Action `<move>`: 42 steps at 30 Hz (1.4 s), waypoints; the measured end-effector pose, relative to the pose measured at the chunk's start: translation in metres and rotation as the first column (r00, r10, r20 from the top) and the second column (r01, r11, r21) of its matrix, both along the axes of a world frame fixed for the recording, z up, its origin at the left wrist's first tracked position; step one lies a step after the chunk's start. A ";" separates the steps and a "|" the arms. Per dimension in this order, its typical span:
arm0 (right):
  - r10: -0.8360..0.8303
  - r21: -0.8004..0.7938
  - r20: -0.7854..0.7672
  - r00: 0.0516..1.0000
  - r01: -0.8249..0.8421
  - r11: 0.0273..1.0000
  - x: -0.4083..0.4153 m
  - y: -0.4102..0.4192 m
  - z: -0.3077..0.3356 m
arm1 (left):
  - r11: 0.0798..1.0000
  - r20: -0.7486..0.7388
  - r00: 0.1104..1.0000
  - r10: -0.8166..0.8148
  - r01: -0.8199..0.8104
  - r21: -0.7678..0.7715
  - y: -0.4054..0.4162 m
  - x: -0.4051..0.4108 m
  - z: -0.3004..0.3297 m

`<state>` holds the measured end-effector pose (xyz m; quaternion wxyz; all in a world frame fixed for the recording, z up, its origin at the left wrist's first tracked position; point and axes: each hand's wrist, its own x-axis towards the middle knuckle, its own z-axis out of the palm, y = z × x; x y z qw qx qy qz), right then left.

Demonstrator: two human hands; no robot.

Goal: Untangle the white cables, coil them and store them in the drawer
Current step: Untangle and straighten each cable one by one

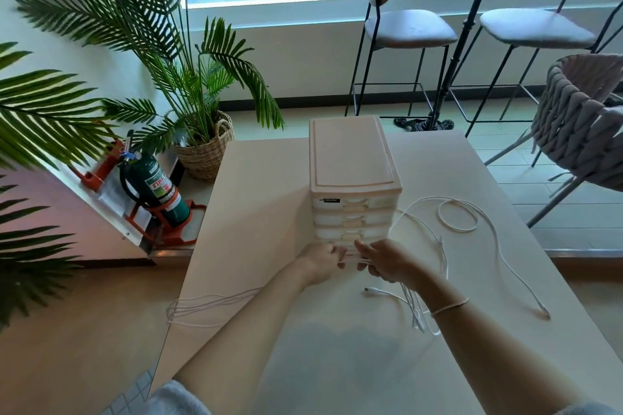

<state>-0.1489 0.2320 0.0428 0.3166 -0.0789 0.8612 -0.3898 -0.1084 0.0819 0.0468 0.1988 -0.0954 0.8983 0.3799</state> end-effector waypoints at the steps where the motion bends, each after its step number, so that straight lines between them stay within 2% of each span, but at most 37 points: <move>1: 0.004 0.024 -0.001 1.000 -0.004 1.000 0.002 -0.002 0.001 | 0.999 -0.028 1.000 0.006 -0.007 -0.042 0.001 -0.001 0.000; 6: 0.022 0.164 -0.283 0.959 0.026 0.986 0.004 -0.008 0.005 | 0.990 -0.182 0.982 0.053 -0.075 -0.117 0.004 -0.001 -0.003; 8: 0.062 0.082 -0.243 0.968 -0.043 0.996 0.008 -0.012 0.004 | 0.984 -0.201 0.977 0.068 -0.099 -0.147 -0.003 -0.003 -0.005; 11: 0.087 -0.097 -0.063 0.994 -0.093 0.991 0.015 -0.015 -0.007 | 0.980 -0.165 0.984 0.067 -0.096 -0.173 -0.011 -0.005 -0.005; 16: 0.065 -0.146 -0.041 0.997 -0.070 0.987 0.010 -0.005 -0.004 | 0.998 -0.110 0.994 -0.008 0.001 -0.064 -0.012 0.007 -0.004; 19: 0.051 -0.143 -0.058 0.997 -0.059 0.988 0.007 -0.001 0.000 | 0.994 -0.124 0.988 -0.095 0.087 -0.068 -0.008 0.015 -0.001; 26: 0.069 0.008 -0.173 0.983 -0.068 0.998 0.005 0.003 -0.001 | 0.993 -0.059 0.992 -0.111 0.109 -0.039 -0.004 0.015 -0.001; 28: 0.087 0.014 -0.190 0.978 -0.085 0.996 0.006 0.001 0.003 | 0.997 -0.043 0.997 -0.069 0.067 -0.042 -0.006 0.011 -0.004; 33: 0.110 -0.084 -0.068 0.992 -0.116 0.990 0.012 -0.007 0.009 | 1.000 -0.048 0.999 0.012 -0.013 -0.017 -0.013 0.005 -0.006; 36: 0.001 -0.124 -0.019 1.000 -0.004 0.992 0.006 -0.002 0.008 | 0.994 -0.045 0.993 -0.111 0.109 -0.026 -0.007 0.009 0.001; 39: -0.122 -0.124 -0.103 0.987 0.109 0.986 0.003 -0.003 0.002 | 0.977 -0.048 0.976 -0.213 0.213 0.010 0.002 0.013 0.003; 42: -0.070 -0.048 -0.154 0.986 0.064 0.997 0.009 -0.008 -0.001 | 0.980 -0.069 0.978 -0.196 0.198 0.012 -0.004 0.013 0.000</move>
